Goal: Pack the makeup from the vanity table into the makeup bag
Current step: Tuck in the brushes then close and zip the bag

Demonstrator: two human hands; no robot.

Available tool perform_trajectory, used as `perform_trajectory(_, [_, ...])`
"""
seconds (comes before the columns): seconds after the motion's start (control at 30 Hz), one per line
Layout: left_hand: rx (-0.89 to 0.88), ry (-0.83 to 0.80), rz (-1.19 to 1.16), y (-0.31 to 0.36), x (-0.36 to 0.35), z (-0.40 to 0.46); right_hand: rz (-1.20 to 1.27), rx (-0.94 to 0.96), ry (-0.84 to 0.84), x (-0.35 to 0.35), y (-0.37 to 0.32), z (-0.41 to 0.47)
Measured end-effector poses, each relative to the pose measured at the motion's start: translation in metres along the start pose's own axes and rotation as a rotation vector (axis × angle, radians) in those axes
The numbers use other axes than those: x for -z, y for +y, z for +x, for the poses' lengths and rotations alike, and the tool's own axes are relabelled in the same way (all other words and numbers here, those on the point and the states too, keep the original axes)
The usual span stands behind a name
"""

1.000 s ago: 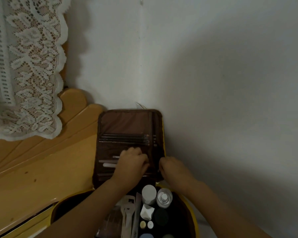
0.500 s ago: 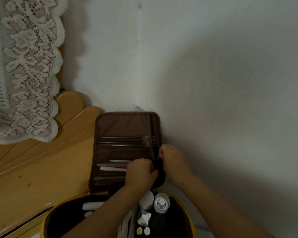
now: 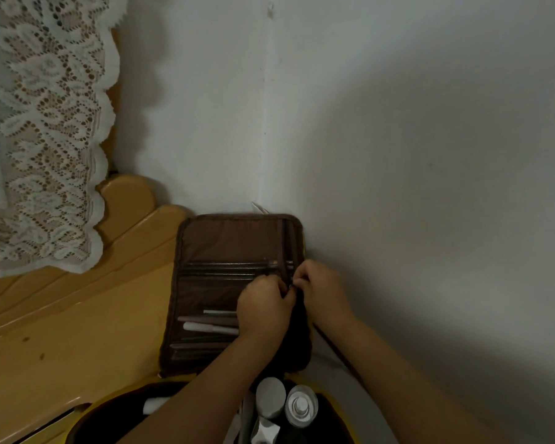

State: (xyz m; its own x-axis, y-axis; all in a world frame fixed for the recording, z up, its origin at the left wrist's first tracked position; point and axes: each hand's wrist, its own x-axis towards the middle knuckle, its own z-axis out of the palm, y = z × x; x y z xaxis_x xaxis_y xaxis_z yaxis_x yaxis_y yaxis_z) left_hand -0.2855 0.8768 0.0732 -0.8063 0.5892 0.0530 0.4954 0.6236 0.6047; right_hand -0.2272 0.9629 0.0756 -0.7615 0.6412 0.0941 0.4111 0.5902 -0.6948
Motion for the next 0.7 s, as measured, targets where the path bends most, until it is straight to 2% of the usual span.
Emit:
perform_trajectory(0.1, [0.032,-0.043,-0.054,-0.003,0.003,0.003,-0.025,-0.002,0.013,-0.002,0.001,0.011])
perform_trajectory(0.2, [0.017,-0.095,-0.061,-0.005,0.008,0.004,0.047,-0.078,0.193,0.002,-0.004,0.032])
perform_trajectory(0.27, [-0.001,-0.116,-0.073,-0.005,0.011,0.004,0.061,-0.098,0.245,0.007,-0.010,0.045])
perform_trajectory(0.37, [-0.058,-0.057,-0.034,-0.006,0.013,0.009,0.076,-0.065,0.218,0.008,-0.017,0.053])
perform_trajectory(0.5, [-0.115,0.162,-0.065,-0.001,0.012,0.026,0.075,-0.001,0.188,0.007,-0.014,0.052])
perform_trajectory(0.6, [-0.100,0.114,0.021,0.002,0.009,0.044,0.072,0.012,0.137,0.009,-0.012,0.052])
perform_trajectory(0.7, [-0.073,0.010,0.080,0.002,0.008,0.054,-0.079,0.050,0.062,0.007,-0.011,0.054])
